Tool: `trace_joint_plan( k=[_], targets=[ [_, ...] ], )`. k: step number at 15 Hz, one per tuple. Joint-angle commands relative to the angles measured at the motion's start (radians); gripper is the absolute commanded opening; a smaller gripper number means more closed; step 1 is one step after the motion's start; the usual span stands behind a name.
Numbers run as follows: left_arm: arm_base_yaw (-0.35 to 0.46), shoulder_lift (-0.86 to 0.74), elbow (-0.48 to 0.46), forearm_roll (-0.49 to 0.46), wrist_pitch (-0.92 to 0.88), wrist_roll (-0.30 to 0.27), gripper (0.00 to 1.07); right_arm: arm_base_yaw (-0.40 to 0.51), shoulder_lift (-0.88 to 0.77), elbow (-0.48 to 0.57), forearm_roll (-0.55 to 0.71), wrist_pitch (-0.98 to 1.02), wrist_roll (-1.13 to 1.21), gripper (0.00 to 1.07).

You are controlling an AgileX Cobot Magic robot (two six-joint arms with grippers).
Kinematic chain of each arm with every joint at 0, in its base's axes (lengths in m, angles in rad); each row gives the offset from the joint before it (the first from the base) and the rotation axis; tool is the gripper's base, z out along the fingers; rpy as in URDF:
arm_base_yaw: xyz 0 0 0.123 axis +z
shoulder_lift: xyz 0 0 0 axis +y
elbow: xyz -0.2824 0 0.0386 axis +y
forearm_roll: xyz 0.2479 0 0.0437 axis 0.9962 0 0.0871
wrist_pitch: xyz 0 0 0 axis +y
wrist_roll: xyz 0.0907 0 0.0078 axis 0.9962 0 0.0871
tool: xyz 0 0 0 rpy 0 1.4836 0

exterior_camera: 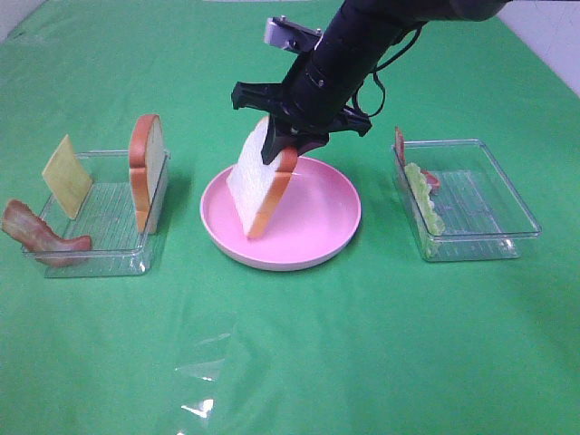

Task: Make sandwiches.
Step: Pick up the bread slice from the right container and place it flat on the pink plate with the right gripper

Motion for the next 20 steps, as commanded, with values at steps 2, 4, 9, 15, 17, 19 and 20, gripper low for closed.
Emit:
trace_joint_plan(
  k=[2, 4, 9, 15, 17, 19, 20],
  targets=[
    [0.003, 0.001, 0.001, 0.000, 0.000, -0.006, 1.00, 0.000, 0.023, -0.004, -0.005, 0.000, -0.011, 0.04],
    [0.003, 0.001, 0.001, 0.000, 0.000, -0.006, 1.00, 0.000, 0.023, -0.004, -0.010, 0.000, -0.011, 0.05],
    [0.003, 0.001, 0.001, 0.000, 0.000, -0.006, 1.00, 0.000, 0.023, -0.004, -0.014, 0.001, -0.011, 0.40],
    [0.003, 0.001, 0.001, 0.000, 0.000, -0.006, 1.00, 0.000, 0.021, -0.005, -0.114, 0.042, -0.011, 0.99],
    [0.003, 0.001, 0.001, 0.000, 0.000, -0.006, 1.00, 0.000, 0.011, -0.005, -0.141, 0.062, -0.011, 0.99],
    [0.003, 0.001, 0.001, 0.000, 0.000, -0.006, 1.00, 0.000, -0.044, -0.006, -0.212, 0.092, -0.011, 0.99],
    [0.003, 0.001, 0.001, 0.000, 0.000, -0.006, 1.00, 0.000, -0.068, -0.006, -0.233, 0.108, -0.011, 0.99]
  ],
)
